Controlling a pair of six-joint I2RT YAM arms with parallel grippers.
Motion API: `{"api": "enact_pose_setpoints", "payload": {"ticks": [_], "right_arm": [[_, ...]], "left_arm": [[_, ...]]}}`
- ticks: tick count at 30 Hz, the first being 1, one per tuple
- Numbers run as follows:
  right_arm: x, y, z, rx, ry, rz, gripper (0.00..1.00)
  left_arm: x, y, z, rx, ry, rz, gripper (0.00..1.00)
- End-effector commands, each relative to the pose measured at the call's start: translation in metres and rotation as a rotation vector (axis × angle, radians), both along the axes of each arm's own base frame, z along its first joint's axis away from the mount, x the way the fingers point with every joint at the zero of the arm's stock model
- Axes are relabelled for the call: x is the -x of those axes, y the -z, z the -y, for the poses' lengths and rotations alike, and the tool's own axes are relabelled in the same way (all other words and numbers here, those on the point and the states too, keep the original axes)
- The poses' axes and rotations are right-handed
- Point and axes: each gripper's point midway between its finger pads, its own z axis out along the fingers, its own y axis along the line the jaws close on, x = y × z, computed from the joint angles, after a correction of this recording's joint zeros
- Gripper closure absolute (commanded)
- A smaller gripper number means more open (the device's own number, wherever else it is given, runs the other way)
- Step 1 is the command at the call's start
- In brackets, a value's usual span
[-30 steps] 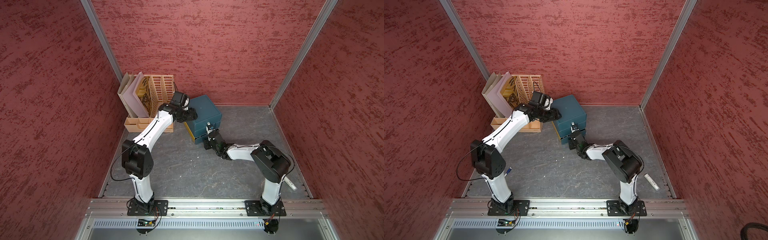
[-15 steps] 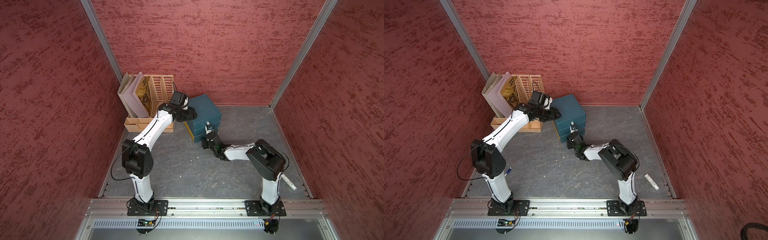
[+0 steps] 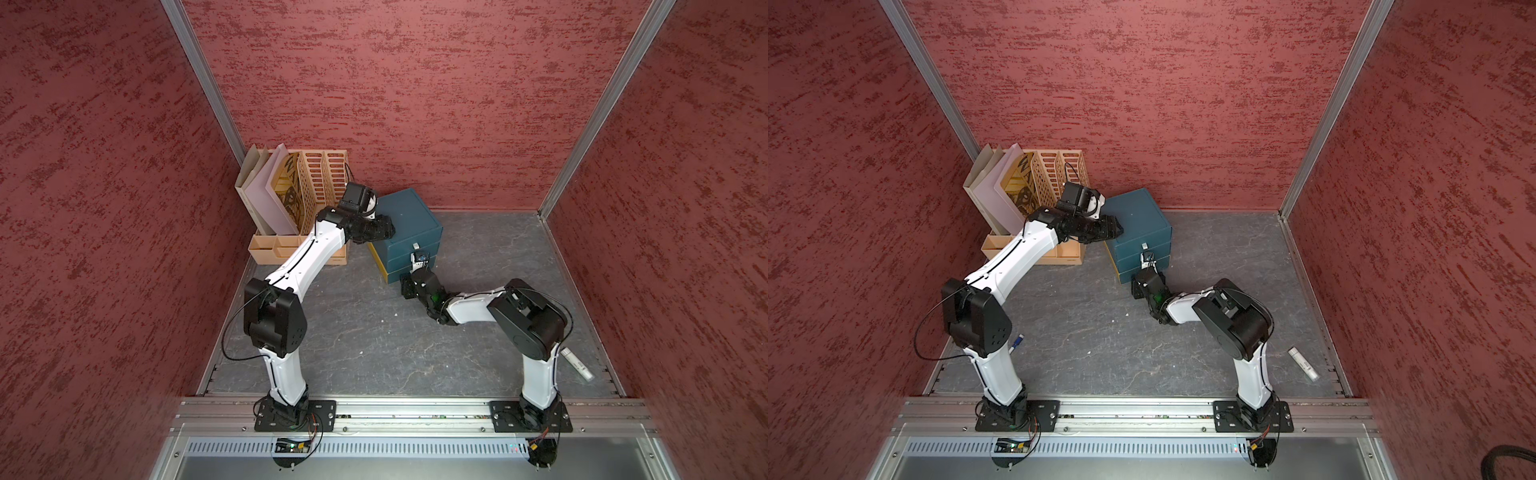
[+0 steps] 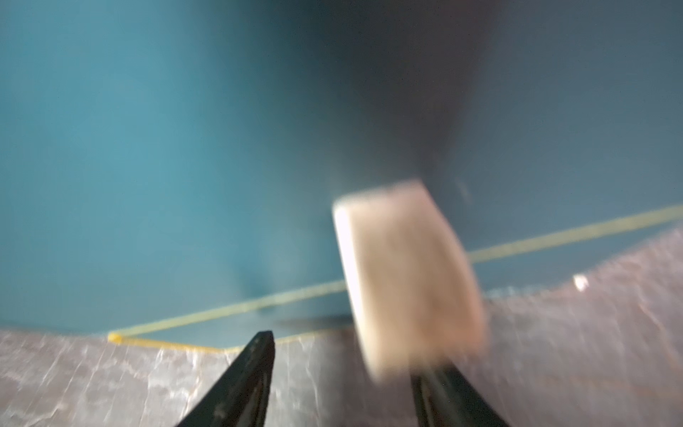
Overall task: Place the transparent tape into the drawer according to color
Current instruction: Close the drawer in the storage box, then reset both arms
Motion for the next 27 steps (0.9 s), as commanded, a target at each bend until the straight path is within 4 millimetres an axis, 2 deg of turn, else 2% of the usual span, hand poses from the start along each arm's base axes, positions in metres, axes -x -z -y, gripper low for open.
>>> {"api": "enact_pose_setpoints", "payload": {"ticks": [1,2,8,11,14,15,17,19,23,27], "right_arm": [[0.014,-0.023,0.003,-0.049,-0.002,-0.001,0.32],[0.018,-0.026,0.006,-0.054,-0.001,-0.010,0.29],[0.046,-0.044,0.024,-0.053,-0.016,-0.069,0.18],[0.060,-0.053,0.037,-0.038,-0.014,-0.089,0.12],[0.071,-0.059,0.051,-0.003,-0.005,-0.115,0.05],[0.074,-0.056,0.056,0.016,0.001,-0.132,0.03],[0.077,-0.069,0.066,0.016,0.007,-0.125,0.02],[0.078,-0.076,0.079,0.032,0.022,-0.125,0.01],[0.072,-0.092,0.107,0.078,0.060,-0.137,0.01],[0.059,-0.106,0.144,0.113,0.129,-0.122,0.02]], "left_arm": [[0.017,0.023,-0.004,-0.048,0.013,-0.069,0.08],[0.016,0.016,-0.005,-0.044,0.008,-0.043,0.01],[0.019,-0.029,-0.016,-0.012,-0.039,0.119,0.00],[0.030,-0.048,-0.025,-0.005,-0.064,0.201,0.00],[0.049,-0.055,-0.036,0.007,-0.087,0.260,0.00],[0.058,-0.054,-0.039,0.013,-0.084,0.273,0.00],[0.071,-0.046,-0.046,0.005,-0.083,0.286,0.00],[0.081,-0.027,-0.057,-0.031,-0.099,0.285,0.00],[0.092,0.006,-0.075,-0.059,-0.125,0.260,0.00],[0.096,0.022,-0.087,-0.057,-0.138,0.297,0.00]]}}
